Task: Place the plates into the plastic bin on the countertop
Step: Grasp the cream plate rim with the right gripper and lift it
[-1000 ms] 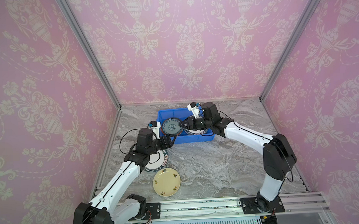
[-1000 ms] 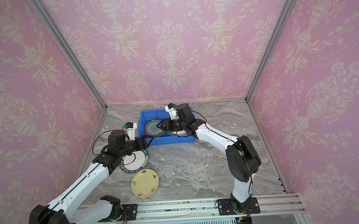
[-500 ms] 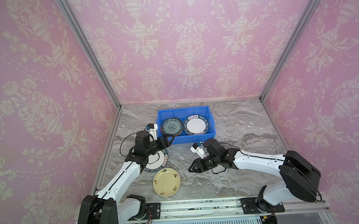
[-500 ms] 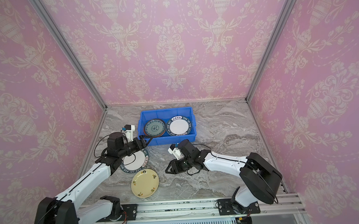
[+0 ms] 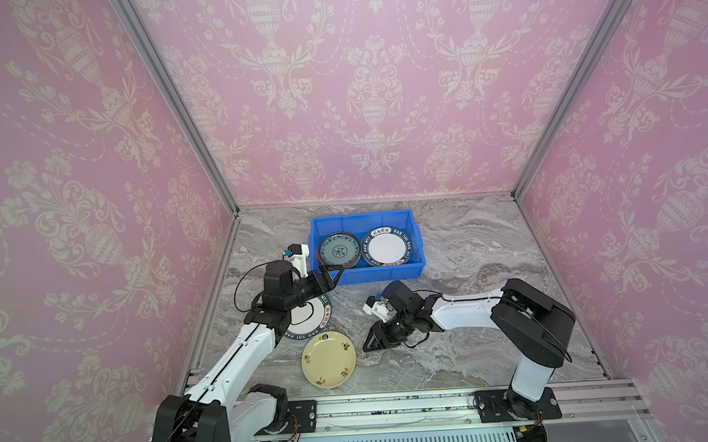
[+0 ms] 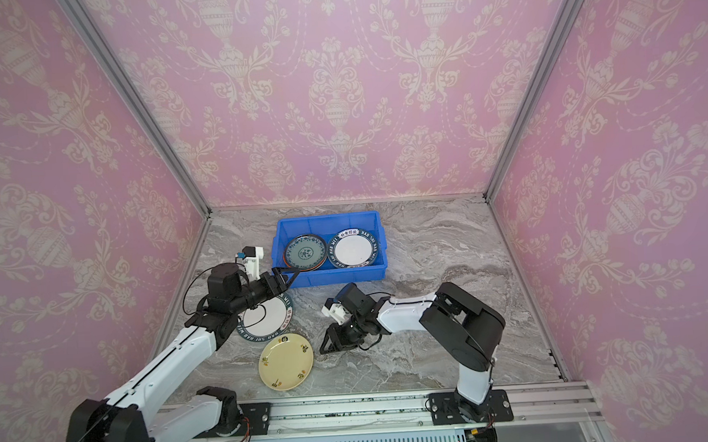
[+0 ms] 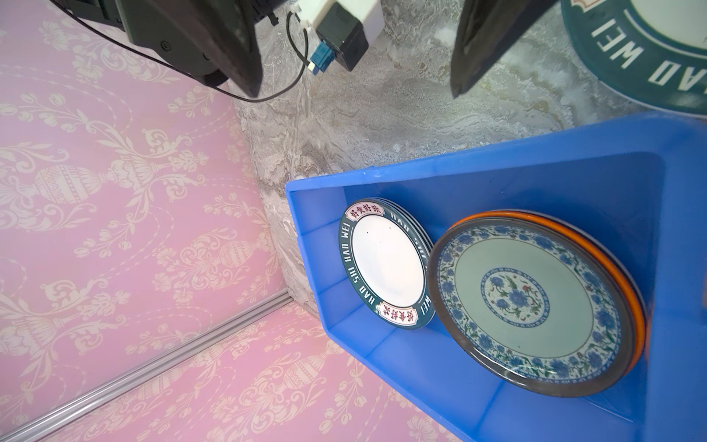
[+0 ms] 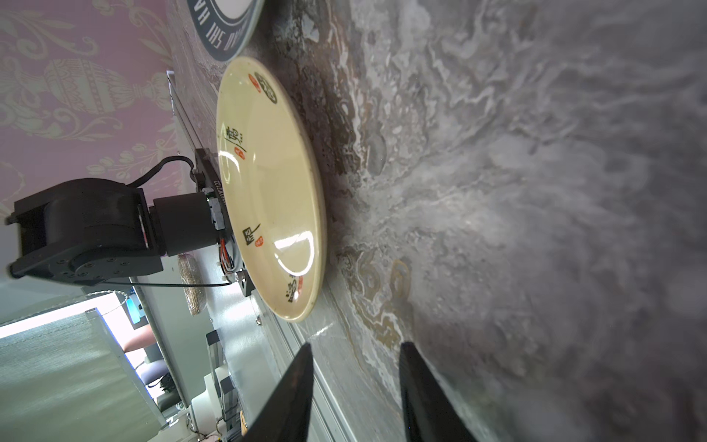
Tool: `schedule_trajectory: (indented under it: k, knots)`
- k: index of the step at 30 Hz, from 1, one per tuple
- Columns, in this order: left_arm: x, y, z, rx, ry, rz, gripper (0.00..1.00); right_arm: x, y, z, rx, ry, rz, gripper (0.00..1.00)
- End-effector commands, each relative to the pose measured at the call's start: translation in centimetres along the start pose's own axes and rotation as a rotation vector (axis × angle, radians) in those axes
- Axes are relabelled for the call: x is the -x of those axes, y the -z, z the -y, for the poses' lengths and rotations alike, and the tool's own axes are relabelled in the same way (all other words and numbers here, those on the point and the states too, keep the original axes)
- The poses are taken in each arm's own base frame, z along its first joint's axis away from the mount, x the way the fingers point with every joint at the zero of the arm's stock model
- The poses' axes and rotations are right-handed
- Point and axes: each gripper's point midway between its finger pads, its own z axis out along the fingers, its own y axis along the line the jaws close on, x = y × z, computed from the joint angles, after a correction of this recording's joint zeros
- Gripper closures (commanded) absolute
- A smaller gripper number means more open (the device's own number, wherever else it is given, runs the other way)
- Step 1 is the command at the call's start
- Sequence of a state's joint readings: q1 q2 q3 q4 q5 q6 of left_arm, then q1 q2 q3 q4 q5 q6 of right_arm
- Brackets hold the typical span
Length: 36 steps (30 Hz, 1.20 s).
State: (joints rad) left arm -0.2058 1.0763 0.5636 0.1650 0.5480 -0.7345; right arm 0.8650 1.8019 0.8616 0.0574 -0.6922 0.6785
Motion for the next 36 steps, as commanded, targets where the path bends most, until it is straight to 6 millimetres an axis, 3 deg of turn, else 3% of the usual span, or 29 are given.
schedule_trajectory:
  k: [1,6,19,36]
  knots:
    - [-0.6,0.5,-0.6,0.019,0.004,-0.008,0.21,0.3,-1.0,-1.0,0.043,0.021,-0.034,0.60]
    - [-1.0,0.9,-0.9,0.042,-0.014,-0.018,0.21,0.4,-2.3,-1.0,0.051,0.009,-0.070,0.61]
    - [-0.9,2.1,-1.4,0.072,-0.035,-0.004,0.21,0.5,-4.9,-0.7,0.043,-0.031,-0.155,0.80]
    - [-0.3,1.7,-1.6,0.077,-0.020,0.008,0.21,0.7,-3.9,-0.2,0.020,-0.031,-0.121,0.98]
